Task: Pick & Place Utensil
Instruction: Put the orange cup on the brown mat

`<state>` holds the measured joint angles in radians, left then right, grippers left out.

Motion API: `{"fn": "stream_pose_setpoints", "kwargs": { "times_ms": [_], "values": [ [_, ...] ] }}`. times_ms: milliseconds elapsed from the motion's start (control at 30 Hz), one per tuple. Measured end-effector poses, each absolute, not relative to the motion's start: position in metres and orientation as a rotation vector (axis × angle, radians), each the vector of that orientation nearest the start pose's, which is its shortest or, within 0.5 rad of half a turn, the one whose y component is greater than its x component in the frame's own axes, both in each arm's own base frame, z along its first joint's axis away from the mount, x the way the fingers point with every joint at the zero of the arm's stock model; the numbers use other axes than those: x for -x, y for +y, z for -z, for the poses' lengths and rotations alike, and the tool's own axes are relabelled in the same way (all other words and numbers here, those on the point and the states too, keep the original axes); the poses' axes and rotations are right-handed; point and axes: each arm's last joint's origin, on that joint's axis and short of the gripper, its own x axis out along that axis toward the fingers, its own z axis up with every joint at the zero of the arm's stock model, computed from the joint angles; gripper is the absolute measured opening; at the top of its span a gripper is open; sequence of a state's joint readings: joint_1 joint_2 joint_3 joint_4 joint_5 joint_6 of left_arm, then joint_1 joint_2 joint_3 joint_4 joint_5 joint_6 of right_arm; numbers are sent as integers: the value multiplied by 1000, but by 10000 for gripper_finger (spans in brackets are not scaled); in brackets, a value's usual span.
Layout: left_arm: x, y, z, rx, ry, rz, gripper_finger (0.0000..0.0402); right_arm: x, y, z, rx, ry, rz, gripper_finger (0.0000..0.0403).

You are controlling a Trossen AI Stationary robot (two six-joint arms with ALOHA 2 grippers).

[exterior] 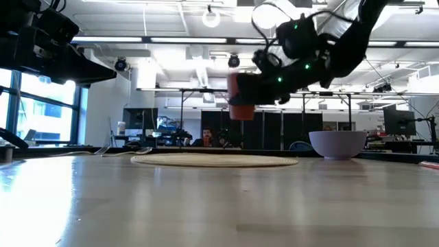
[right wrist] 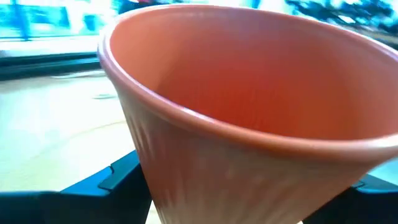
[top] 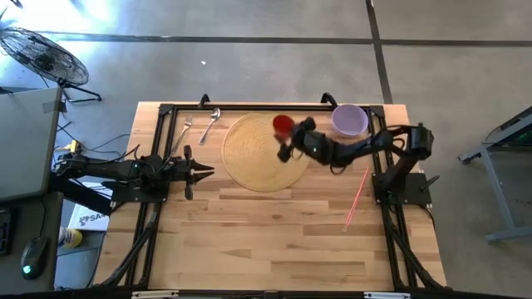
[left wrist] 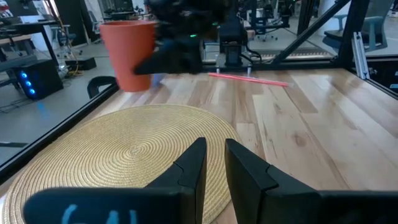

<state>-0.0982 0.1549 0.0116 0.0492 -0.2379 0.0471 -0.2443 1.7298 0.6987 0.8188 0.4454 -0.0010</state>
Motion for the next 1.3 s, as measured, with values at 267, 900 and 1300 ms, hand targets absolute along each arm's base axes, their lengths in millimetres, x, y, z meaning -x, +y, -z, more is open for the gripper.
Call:
{"fn": "stream_pose_setpoints", "kwargs": {
  "times_ms": [267,900,1300],
  "values": [
    [-106,-4,-160,-63,96,-137,56,-299,-156,-148,-66,271,810,297],
    [-106,-4,-160,-62,96,-136,56,-299,-212,-107,-167,329,859,297],
    [-106,-4,-160,-63,96,-136,56,-300,-207,-102,-140,395,826,297]
  ]
}}
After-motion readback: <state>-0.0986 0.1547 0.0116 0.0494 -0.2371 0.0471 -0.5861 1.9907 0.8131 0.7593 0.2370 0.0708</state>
